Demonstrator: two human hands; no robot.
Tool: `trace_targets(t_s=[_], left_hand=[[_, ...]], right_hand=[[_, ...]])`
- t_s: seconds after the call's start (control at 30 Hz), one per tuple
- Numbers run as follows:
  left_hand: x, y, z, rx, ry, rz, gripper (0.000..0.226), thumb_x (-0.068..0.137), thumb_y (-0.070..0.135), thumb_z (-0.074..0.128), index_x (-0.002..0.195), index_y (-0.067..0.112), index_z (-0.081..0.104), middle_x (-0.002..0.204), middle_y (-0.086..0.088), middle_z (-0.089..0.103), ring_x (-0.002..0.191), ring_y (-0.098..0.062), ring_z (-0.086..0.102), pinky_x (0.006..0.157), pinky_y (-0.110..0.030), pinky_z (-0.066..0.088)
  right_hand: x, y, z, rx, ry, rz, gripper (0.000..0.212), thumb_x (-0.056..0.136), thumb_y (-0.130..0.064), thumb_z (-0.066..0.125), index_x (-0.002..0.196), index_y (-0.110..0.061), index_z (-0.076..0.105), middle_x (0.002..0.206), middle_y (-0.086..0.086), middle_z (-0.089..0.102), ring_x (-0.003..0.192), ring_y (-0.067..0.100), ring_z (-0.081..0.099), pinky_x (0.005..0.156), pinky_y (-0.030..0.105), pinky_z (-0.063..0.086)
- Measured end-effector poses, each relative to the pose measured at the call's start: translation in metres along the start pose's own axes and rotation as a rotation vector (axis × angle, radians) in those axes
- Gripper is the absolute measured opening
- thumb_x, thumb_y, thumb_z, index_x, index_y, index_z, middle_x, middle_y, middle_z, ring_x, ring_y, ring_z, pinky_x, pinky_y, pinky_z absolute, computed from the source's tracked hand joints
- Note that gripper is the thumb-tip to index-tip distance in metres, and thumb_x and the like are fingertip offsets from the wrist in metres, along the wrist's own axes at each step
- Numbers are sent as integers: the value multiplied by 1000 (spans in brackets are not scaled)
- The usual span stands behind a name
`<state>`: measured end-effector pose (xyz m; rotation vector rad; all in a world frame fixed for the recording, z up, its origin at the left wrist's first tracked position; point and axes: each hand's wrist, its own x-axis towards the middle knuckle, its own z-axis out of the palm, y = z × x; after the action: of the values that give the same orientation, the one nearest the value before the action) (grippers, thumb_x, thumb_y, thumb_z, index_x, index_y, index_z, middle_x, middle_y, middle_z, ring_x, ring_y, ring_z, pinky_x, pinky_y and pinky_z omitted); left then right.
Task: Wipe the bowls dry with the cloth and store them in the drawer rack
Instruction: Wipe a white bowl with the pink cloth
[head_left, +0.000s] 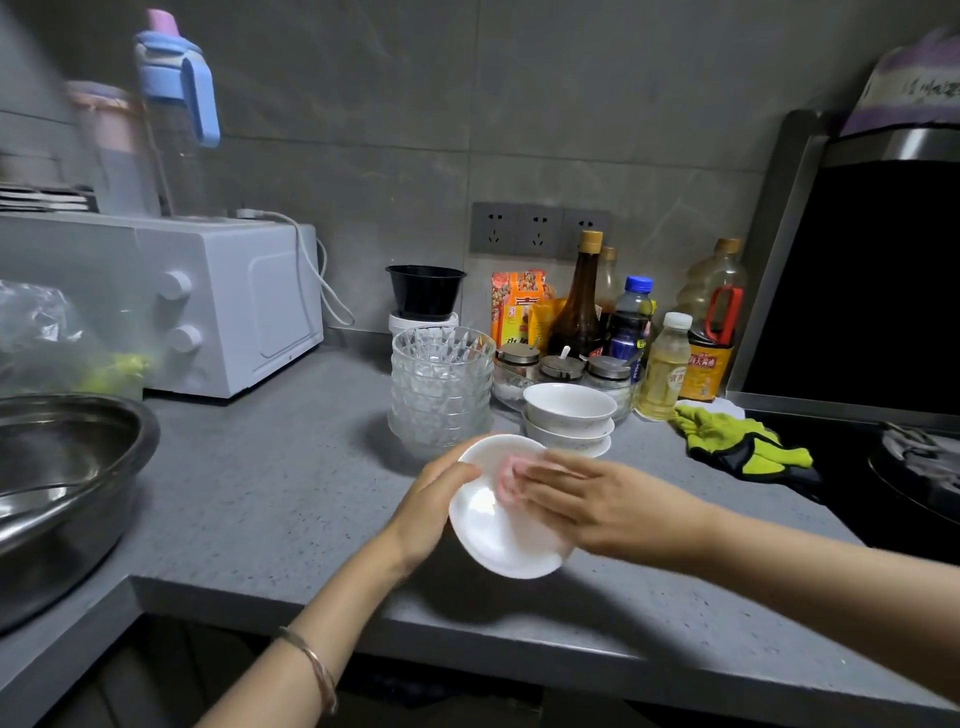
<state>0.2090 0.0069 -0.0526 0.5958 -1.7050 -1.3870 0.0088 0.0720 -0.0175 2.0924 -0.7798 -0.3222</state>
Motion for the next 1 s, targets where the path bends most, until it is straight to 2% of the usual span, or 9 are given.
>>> trace_targets(t_s=[0.2, 0.33, 0.43, 0.53, 0.6, 0.7, 0.83, 0.93, 1.0], left_hand=[[16, 14, -12, 75, -247, -160, 51, 62, 32, 54, 110, 27, 69, 110, -13, 69, 100, -27, 63, 93, -41, 41], [15, 9, -13, -5, -90, -134, 44, 59, 38, 58, 98, 22, 71, 89, -4, 71, 85, -20, 63, 82, -32, 44], [14, 9, -9, -16, 95, -43, 19, 85, 18, 52, 94, 23, 68, 79, 10, 71, 76, -7, 62, 69, -18, 48], [10, 12, 1, 11, 177, 27, 25, 91, 7, 46, 90, 21, 67, 73, 17, 70, 72, 2, 62, 65, -9, 46], [6, 12, 7, -2, 213, 12, 30, 93, 4, 42, 85, 20, 66, 67, 18, 69, 70, 2, 62, 63, -7, 46], [2, 11, 7, -42, 234, -30, 33, 94, 1, 37, 80, 16, 63, 60, 16, 68, 63, 3, 62, 59, -8, 47], [5, 13, 5, -60, 262, 15, 29, 93, 7, 40, 90, 21, 66, 75, 10, 71, 75, -5, 63, 67, -15, 49], [4, 14, 7, -71, 287, 45, 25, 91, 10, 44, 88, 21, 66, 73, 12, 68, 71, 0, 61, 66, -12, 48], [3, 14, 10, -64, 275, 40, 32, 93, 3, 39, 84, 19, 65, 67, 16, 68, 69, 2, 60, 65, -9, 47]], right_hand=[[2, 28, -15, -349, -68, -101, 73, 76, 7, 18, 145, -14, 24, 154, 0, 18, 141, 19, 11, 116, 38, 10], [4, 10, -11, -90, 17, 35, 62, 73, -6, 47, 134, -11, 52, 144, 6, 45, 134, 18, 41, 117, 39, 19], [10, -14, -12, 241, 49, 189, 56, 66, -11, 61, 121, -11, 64, 126, 5, 63, 114, 20, 61, 103, 32, 42], [19, -35, -25, 608, 11, 322, 57, 66, -8, 68, 122, -13, 60, 124, 4, 63, 102, 24, 65, 81, 34, 55], [25, -38, -30, 757, -38, 306, 61, 79, -12, 64, 137, -9, 45, 143, 8, 46, 124, 28, 50, 101, 38, 44], [29, -30, -24, 651, -42, 315, 76, 88, -38, 59, 148, -5, 25, 155, 11, 24, 143, 25, 24, 118, 32, 4], [31, -26, -30, 379, -140, 395, 80, 66, -59, 70, 122, -3, 62, 122, 12, 64, 110, 22, 63, 103, 36, 41], [33, -29, -37, 550, -88, 328, 56, 78, -46, 66, 116, -5, 64, 121, 10, 64, 111, 28, 60, 99, 39, 47], [34, -33, -37, 668, -47, 289, 48, 86, -44, 58, 116, -8, 62, 130, 6, 58, 121, 26, 52, 106, 37, 39]])
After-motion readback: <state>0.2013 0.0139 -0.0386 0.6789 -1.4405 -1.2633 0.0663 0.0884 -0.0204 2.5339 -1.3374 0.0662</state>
